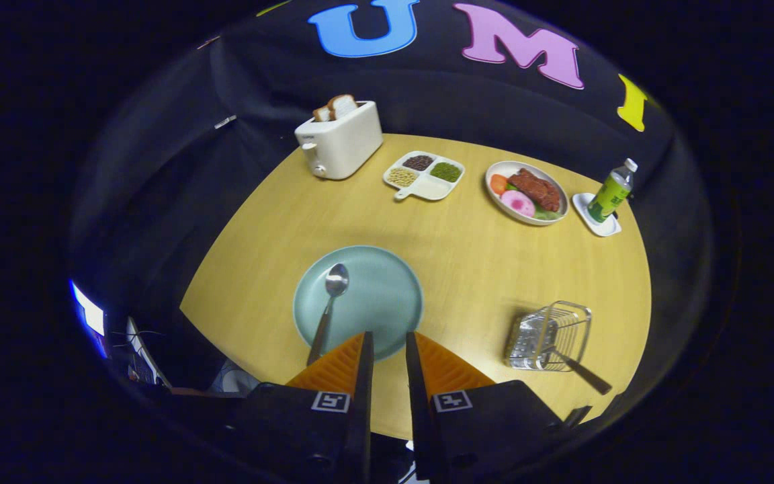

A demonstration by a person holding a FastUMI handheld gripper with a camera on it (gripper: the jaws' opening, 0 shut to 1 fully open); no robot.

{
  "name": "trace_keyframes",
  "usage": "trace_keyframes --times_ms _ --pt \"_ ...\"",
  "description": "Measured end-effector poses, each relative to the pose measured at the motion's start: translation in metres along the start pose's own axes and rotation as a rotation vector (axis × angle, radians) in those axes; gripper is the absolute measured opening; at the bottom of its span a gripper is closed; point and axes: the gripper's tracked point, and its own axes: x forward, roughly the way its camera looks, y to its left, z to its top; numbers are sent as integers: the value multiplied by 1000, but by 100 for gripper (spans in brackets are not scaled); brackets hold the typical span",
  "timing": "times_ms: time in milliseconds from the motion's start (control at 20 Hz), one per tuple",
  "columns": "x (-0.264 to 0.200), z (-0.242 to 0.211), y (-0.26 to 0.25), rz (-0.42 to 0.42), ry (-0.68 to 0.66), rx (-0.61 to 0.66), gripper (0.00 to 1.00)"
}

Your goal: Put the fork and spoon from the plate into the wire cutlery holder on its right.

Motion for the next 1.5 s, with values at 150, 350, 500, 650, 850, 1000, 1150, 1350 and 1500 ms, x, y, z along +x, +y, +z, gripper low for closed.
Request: trace_keyframes --times_ms 150,350,500,650,850,1000,1150,1350,1500 --pt "41 -8 42 30 43 -27 31" --pt "85 -19 70 -4 99 -54 31" --pt "103 -26 72 -43 149 -73 31" --pt "120 -34 70 -74 198 -77 31" --pt "144 -44 68 -106 240 -82 31" --pt "152 -52 66 -126 283 -81 31" --pt "154 -53 68 -107 309 -36 25" --pt "147 -48 63 -54 302 -45 7" --pt "122 -35 56 2 280 8 7"
